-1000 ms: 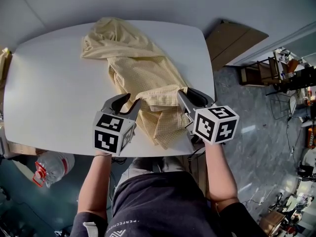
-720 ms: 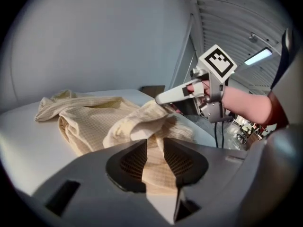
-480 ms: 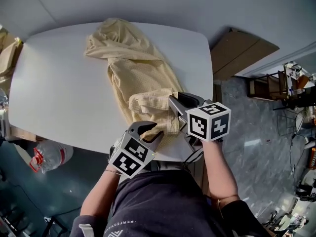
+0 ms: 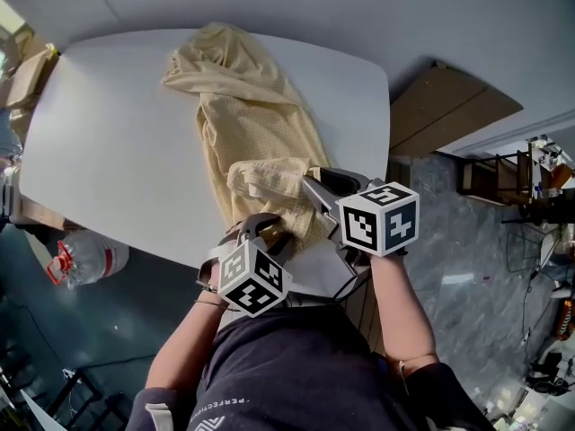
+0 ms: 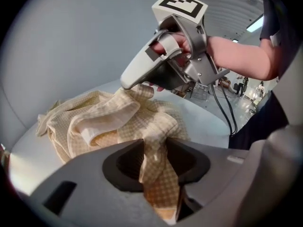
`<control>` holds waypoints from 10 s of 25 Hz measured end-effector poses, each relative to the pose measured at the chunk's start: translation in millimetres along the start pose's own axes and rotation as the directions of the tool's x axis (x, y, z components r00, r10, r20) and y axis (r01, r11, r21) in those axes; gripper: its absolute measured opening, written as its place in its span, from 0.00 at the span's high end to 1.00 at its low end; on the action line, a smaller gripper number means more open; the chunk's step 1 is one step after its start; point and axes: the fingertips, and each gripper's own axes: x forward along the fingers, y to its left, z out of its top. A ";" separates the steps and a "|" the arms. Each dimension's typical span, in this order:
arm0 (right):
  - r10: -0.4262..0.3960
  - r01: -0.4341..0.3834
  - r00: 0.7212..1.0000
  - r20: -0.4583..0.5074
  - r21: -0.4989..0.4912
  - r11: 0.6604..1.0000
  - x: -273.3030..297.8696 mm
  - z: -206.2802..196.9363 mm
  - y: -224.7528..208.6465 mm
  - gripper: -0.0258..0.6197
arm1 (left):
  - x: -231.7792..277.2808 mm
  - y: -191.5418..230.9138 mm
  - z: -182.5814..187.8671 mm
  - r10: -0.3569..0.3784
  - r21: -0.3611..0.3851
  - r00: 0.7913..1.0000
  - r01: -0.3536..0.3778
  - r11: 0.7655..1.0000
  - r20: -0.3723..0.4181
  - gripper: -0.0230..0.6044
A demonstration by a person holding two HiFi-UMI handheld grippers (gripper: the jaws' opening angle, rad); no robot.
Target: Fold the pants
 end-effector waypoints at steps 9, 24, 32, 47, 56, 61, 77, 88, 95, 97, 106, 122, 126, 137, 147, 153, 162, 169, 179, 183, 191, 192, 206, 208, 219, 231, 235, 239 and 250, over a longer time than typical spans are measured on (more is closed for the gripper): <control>-0.012 0.011 1.000 -0.012 -0.080 0.997 -16.0 0.1 -12.4 0.81 | -29.8 54.6 19.2 0.208 -0.169 0.970 -0.185 0.968 0.129 0.89; -0.022 0.016 0.999 -0.040 -0.154 0.988 -30.2 -25.2 -23.8 0.83 | -70.8 151.7 -15.6 0.429 -0.520 0.896 -0.315 0.794 0.113 0.83; 0.033 -0.055 0.995 -0.095 -0.241 0.969 -36.8 -46.2 -18.7 0.95 | -74.0 101.2 -7.5 0.273 -0.392 0.949 -0.193 0.899 0.160 0.95; 0.124 -0.298 0.931 -0.342 -0.522 0.799 -34.1 -100.0 14.9 0.73 | -26.2 -22.2 -32.7 -0.050 -0.114 0.999 0.047 0.992 -0.022 0.71; 0.079 -0.374 0.872 -0.482 -0.554 0.744 -26.4 -136.4 0.9 0.64 | -15.9 -31.2 -45.7 -0.096 -0.153 0.994 0.088 0.984 -0.045 0.56; 0.023 -0.369 0.874 -0.485 -0.633 0.680 -23.9 -132.4 1.0 0.64 | -14.9 -23.2 -48.0 -0.058 -0.123 0.995 0.048 0.991 -0.083 0.61; -0.034 -0.351 0.876 -0.482 -0.683 0.640 -17.3 -128.1 -3.0 0.69 | -12.9 -17.9 -50.6 -0.019 -0.052 0.992 0.013 0.999 -0.122 0.65; -0.044 -0.342 0.869 -0.493 -0.662 0.667 -18.1 -123.4 1.5 0.90 | -18.6 -4.8 -51.4 -0.031 -0.113 0.989 0.014 0.993 -0.146 0.87; 0.015 -0.381 0.849 -0.528 -0.591 0.711 -38.2 -119.4 19.7 0.90 | -37.1 -16.3 -47.3 -0.113 -0.135 0.985 0.095 0.986 -0.134 0.88; 0.026 -0.398 0.838 -0.545 -0.579 0.711 -44.1 -121.6 27.1 0.90 | -43.8 -21.6 -47.9 -0.134 -0.142 0.983 0.115 0.983 -0.128 0.88; 0.083 -0.489 0.778 -0.623 -0.518 0.702 -61.8 -146.3 52.9 0.90 | -60.7 -44.8 -61.5 -0.156 -0.186 0.979 0.130 0.974 -0.134 0.88; 0.024 -0.387 0.819 -0.574 -0.520 0.762 -79.8 -207.0 167.6 0.91 | -142.5 -89.9 -135.9 -0.229 -0.059 0.970 0.224 0.973 -0.087 0.88; 0.032 -0.382 0.816 -0.577 -0.496 0.780 -79.6 -219.2 200.6 0.91 | -166.7 -95.9 -156.3 -0.267 -0.041 0.960 0.264 0.964 -0.090 0.88; -0.003 -0.305 0.861 -0.509 -0.521 0.797 -87.3 -189.3 218.9 0.91 | -197.0 -81.4 -137.2 -0.283 0.011 0.959 0.283 0.959 -0.011 0.88; 0.015 -0.285 0.912 -0.410 -0.607 0.741 -75.6 -119.6 194.5 0.91 | -202.5 -20.7 -83.2 -0.157 0.029 0.987 0.157 0.987 0.020 0.88; 0.004 -0.236 0.945 -0.328 -0.672 0.702 -61.8 -66.5 159.7 0.90 | -189.5 28.0 -42.1 -0.062 0.039 0.998 0.061 0.997 0.014 0.88; -0.023 -0.136 0.978 -0.208 -0.713 0.688 -30.2 -15.7 126.8 0.90 | -172.6 81.3 -19.7 0.053 0.031 0.999 -0.054 0.998 0.008 0.88; -0.106 -0.052 0.977 -0.185 -0.689 0.723 7.1 9.2 103.2 0.90 | -146.2 124.4 -21.7 0.006 0.071 1.000 -0.004 0.997 -0.028 0.87; -0.171 0.029 0.969 -0.178 -0.607 0.794 47.9 24.3 71.7 0.89 | -107.4 166.0 -24.9 -0.115 0.103 0.992 0.119 0.988 -0.050 0.86; -0.168 0.047 0.973 -0.160 -0.572 0.819 59.9 28.9 57.2 0.88 | -90.0 178.7 -26.6 -0.131 0.111 0.989 0.138 0.984 -0.075 0.86; -0.192 0.145 0.980 -0.053 -0.471 0.870 71.0 44.3 36.3 0.83 | -75.9 212.8 -21.0 -0.022 0.094 1.000 0.024 0.995 -0.022 0.80; -0.195 0.152 0.980 -0.042 -0.471 0.869 70.1 46.5 35.2 0.82 | -77.5 217.9 -18.3 0.003 0.089 1.000 -0.002 0.996 -0.006 0.80; -0.127 0.138 0.990 0.055 -0.489 0.861 32.8 40.9 48.7 0.85 | -99.5 183.5 -28.4 0.016 0.099 1.000 -0.013 0.995 -0.026 0.97; -0.096 0.090 0.995 0.014 -0.504 0.859 29.1 25.9 55.9 0.85 | -102.1 167.1 -31.1 -0.010 0.117 1.000 0.013 0.993 -0.030 0.97; 0.059 -0.135 0.987 -0.152 -0.559 0.818 6.1 -44.1 94.3 0.80 | -117.0 79.0 -61.8 -0.173 0.162 0.982 0.184 0.969 -0.078 0.75; 0.007 -0.182 0.963 -0.270 -0.630 0.755 8.6 -95.8 91.1 0.68 | -108.4 62.7 -87.0 -0.070 0.174 0.992 0.087 0.981 -0.105 0.58; -0.010 -0.192 0.955 -0.297 -0.642 0.742 21.3 -106.2 90.2 0.68 | -93.7 65.4 -99.5 -0.047 0.184 0.990 0.071 0.980 -0.133 0.57; -0.038 -0.195 0.947 -0.320 -0.664 0.722 31.1 -113.4 88.7 0.65 | -84.7 67.4 -104.5 -0.050 0.180 0.989 0.075 0.981 -0.136 0.59; -0.059 -0.199 0.932 -0.357 -0.642 0.741 43.5 -120.2 79.2 0.68 | -74.4 60.5 -112.2 -0.065 0.286 0.981 0.117 0.951 -0.186 0.56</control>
